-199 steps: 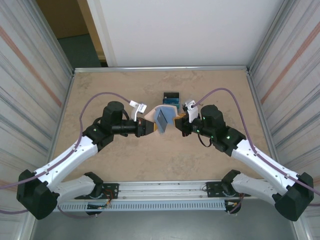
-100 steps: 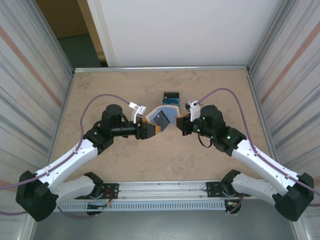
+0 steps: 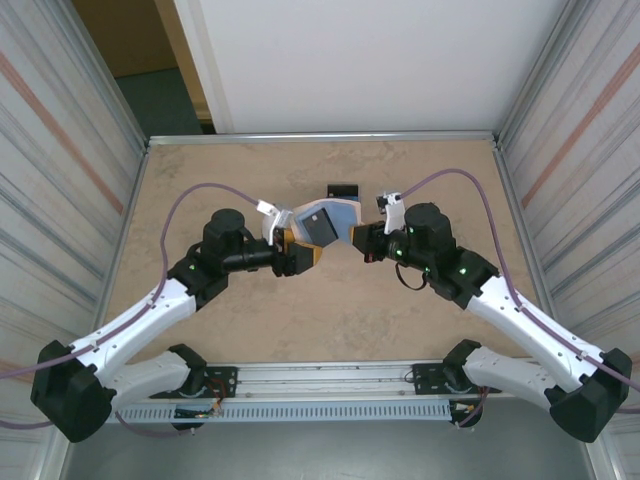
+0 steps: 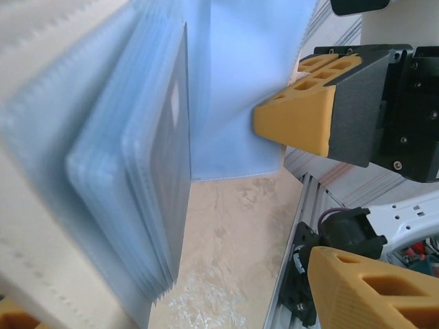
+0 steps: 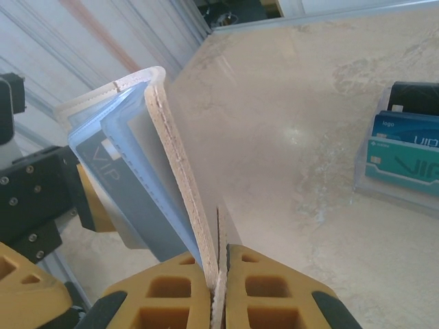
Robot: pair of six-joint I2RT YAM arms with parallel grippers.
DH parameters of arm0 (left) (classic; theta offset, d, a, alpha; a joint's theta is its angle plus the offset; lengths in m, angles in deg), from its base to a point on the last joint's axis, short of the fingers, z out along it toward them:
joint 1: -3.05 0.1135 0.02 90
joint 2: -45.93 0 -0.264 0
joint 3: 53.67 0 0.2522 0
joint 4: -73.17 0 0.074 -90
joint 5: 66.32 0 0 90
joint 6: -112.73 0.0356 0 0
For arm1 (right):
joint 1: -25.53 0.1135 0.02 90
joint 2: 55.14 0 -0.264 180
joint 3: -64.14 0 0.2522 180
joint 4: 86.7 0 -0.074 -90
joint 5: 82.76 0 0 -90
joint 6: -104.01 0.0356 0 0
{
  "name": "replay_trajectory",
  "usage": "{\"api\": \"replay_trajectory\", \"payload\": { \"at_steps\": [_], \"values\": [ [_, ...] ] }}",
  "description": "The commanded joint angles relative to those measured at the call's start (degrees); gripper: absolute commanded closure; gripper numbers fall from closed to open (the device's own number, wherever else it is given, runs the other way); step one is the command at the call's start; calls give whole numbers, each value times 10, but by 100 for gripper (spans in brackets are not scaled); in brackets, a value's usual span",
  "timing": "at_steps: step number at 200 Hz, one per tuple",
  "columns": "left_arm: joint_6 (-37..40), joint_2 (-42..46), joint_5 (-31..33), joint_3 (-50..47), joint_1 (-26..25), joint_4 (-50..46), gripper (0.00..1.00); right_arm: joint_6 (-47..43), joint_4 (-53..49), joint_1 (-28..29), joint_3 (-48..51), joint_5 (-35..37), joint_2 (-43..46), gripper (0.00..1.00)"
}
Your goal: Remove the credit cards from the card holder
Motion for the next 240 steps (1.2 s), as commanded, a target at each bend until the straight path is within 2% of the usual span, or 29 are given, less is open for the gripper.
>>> {"api": "replay_trajectory", "payload": {
  "at_steps": [1,87,101,129,157,187,197,214,240],
  "values": [
    [30,0,18,6,-7,35,33,28,-5,6,-21,-2,-5,100],
    [60,-51,37,30,-24,34,34,49,-23,11,-41,-10,-9,100],
    [60,-58,33,36,-24,32,39,45,-27,11,-45,-14,-9,100],
    [54,-63,35,40,-24,30,60,20,-34,12,-48,-19,-9,100],
    [41,-60,27,38,-22,40,76,-7,-33,11,-43,-13,-2,87],
    [12,-49,-11,26,-8,71,88,-33,-30,9,-35,-7,6,68],
    [2,-44,-24,19,-3,82,90,-39,-25,6,-31,-7,9,58],
    [-12,-35,-39,8,5,101,94,-43,-17,-2,-20,-13,13,49],
    [-16,-27,-65,8,7,105,95,-35,12,-21,1,-52,14,37]
  ]
}}
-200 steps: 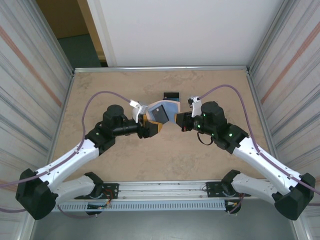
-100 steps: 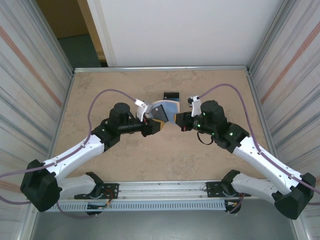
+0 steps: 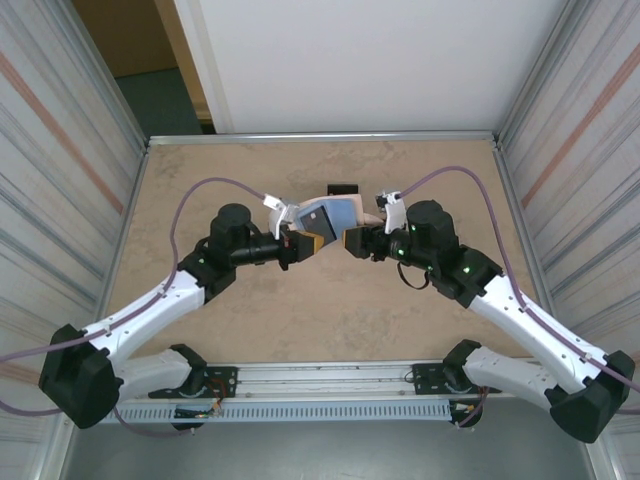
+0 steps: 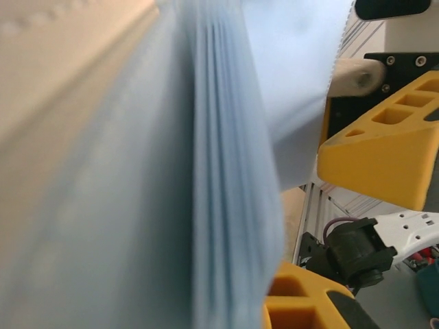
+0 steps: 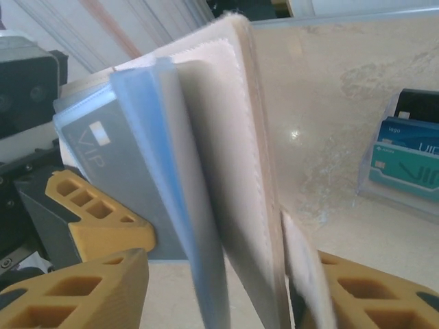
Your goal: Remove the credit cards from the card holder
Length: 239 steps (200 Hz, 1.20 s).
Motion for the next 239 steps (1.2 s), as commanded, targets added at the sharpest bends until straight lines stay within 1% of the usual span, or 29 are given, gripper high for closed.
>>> {"api": "replay_trajectory", "payload": {
  "at_steps": [1,11,35,42,48,62,77,91,96,100,107,116,119,141,152,161,177,182,195,219,239],
  "values": [
    [-14,20,-46,0,3,42,95,-5,37,-16,21,-37,10,37],
    [-14,20,-58,1,3,41,95,-2,53,-21,28,-59,9,36],
    [-13,19,-84,4,3,37,95,-3,94,-23,41,-109,8,36],
    [-14,20,-87,3,3,37,95,-4,107,-23,45,-124,10,37],
    [-15,20,-88,1,3,37,95,-4,116,-23,47,-133,12,41],
    [-16,21,-86,-2,3,36,94,-3,130,-23,52,-141,19,54],
    [-17,23,-84,-6,2,38,88,2,134,-23,55,-139,27,74],
    [-15,23,-81,-9,3,38,80,8,129,-23,53,-131,30,93],
    [-14,22,-81,-9,3,38,76,10,126,-23,54,-126,31,98],
    [-12,24,-80,-10,3,39,72,12,124,-23,52,-123,32,100],
    [-8,24,-77,-10,3,37,60,16,117,-23,50,-118,32,100],
    [0,27,-70,-11,3,34,41,20,106,-23,46,-109,33,100],
    [3,27,-67,-11,3,32,37,23,100,-22,43,-104,33,100],
    [43,37,-38,-12,-3,11,22,38,56,-22,24,-67,28,100],
    [83,45,-12,-12,-14,-8,12,47,39,-22,14,-54,27,100],
    [120,53,12,-10,-25,-26,7,53,27,-22,8,-48,25,100],
    [182,63,55,-8,-45,-51,4,61,16,-22,-2,-44,21,100],
    [197,65,66,-7,-50,-59,2,63,15,-22,-4,-46,21,100],
    [230,65,88,-2,-60,-76,1,66,16,-21,-6,-51,20,100],
    [264,55,118,6,-70,-83,1,74,24,-20,-10,-58,17,100],
    [289,45,161,12,-83,-85,1,75,25,-17,-15,-63,12,100]
  ]
}}
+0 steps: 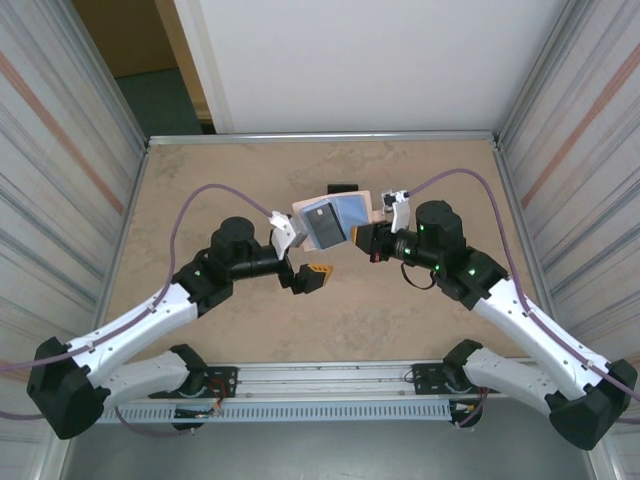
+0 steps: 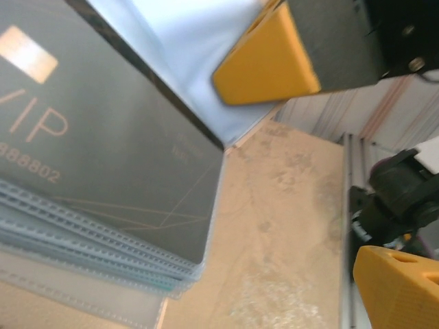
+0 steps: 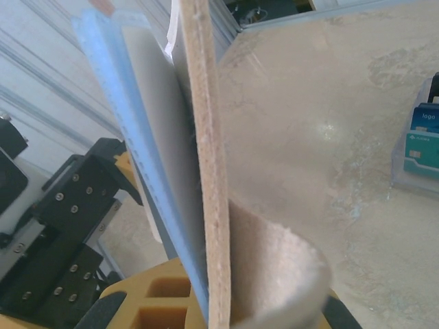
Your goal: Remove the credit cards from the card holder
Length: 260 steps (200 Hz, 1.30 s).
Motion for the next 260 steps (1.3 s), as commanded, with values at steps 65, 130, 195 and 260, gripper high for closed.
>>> {"api": "replay_trajectory", "payload": {
  "at_steps": [65,130,195,260],
  "values": [
    [94,-36,152,45,-31,-20,4,10,8,16,-38,-24,-24,100],
    [42,-32,156,40,-12,6,26,-12,-5,18,-37,-22,-19,100],
    [-58,-23,27,13,42,71,49,-32,5,17,-26,-35,-11,100],
    [-74,-26,-64,16,43,74,29,-34,8,16,-30,-35,-17,100]
  ]
}}
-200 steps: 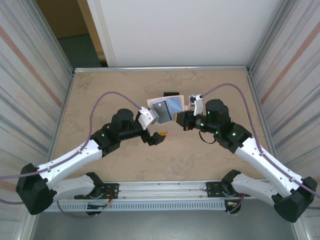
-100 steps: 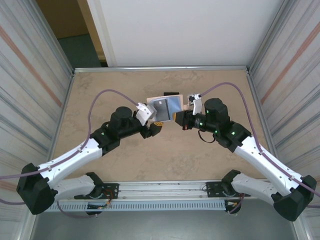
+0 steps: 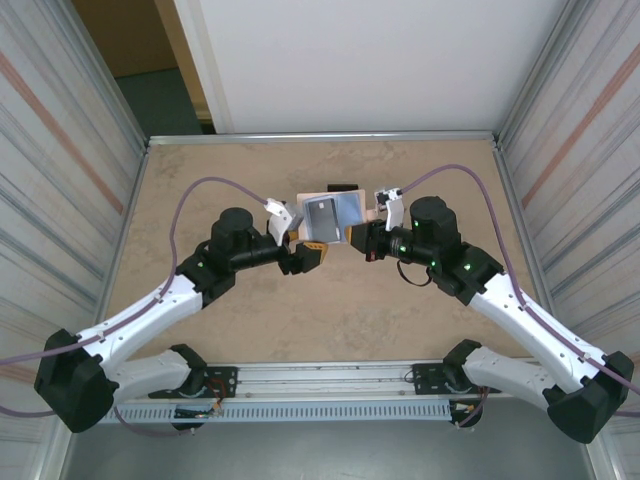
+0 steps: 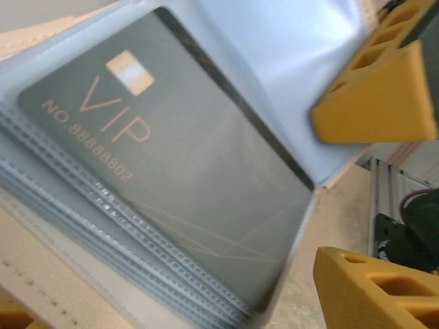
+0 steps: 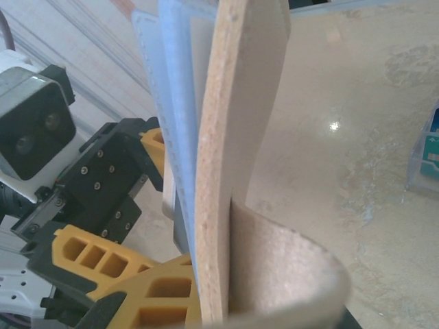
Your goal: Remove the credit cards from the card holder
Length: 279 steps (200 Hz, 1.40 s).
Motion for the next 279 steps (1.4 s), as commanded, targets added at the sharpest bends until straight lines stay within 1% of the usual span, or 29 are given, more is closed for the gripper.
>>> {"api": "replay_trajectory", "payload": {
  "at_steps": [1,42,66,87,90,99,124,150,159,178,197,203,221,234,238,254,267,269,279],
  "values": [
    [-14,10,-50,5,1,33,29,-19,10,4,-12,-21,6,100],
    [-39,6,-52,6,3,52,33,-20,6,4,-13,-23,8,100],
    [-55,0,-53,8,7,55,39,-21,2,4,-11,-19,9,100],
    [-63,-3,-56,6,9,57,49,-20,3,4,-8,-18,11,100],
    [-63,-3,-56,6,9,57,54,-20,3,4,-8,-18,12,100],
    [-63,-3,-57,5,9,54,61,-20,3,4,-6,-17,13,100],
    [-64,-5,-57,5,9,47,75,-23,4,4,-1,-13,16,100],
    [-68,-4,-58,3,9,47,81,-25,4,3,5,-5,18,100],
    [-71,-3,-58,0,9,50,81,-25,3,3,6,-1,17,95],
    [-77,1,-57,-8,9,58,82,-26,0,0,11,9,20,90],
    [-81,8,-52,-18,9,64,82,-26,-3,-7,17,16,25,87],
    [-80,10,-53,-21,10,64,82,-26,-3,-10,18,17,27,82],
    [-70,12,-76,-21,9,56,81,-27,5,-15,25,8,31,71],
    [-65,9,-101,-16,9,49,81,-29,11,-17,27,-3,32,69],
    [-65,7,-107,-14,9,46,80,-29,12,-17,27,-5,32,71],
    [-71,-1,-124,-10,9,48,78,-29,15,-18,26,-11,27,86],
    [-79,-7,-141,-8,9,58,74,-29,19,-18,26,-18,23,99],
    [-80,-7,-142,-8,9,60,73,-28,19,-18,25,-18,23,100],
    [-88,-12,-150,-6,9,67,71,-28,22,-17,25,-24,20,100]
  ]
}}
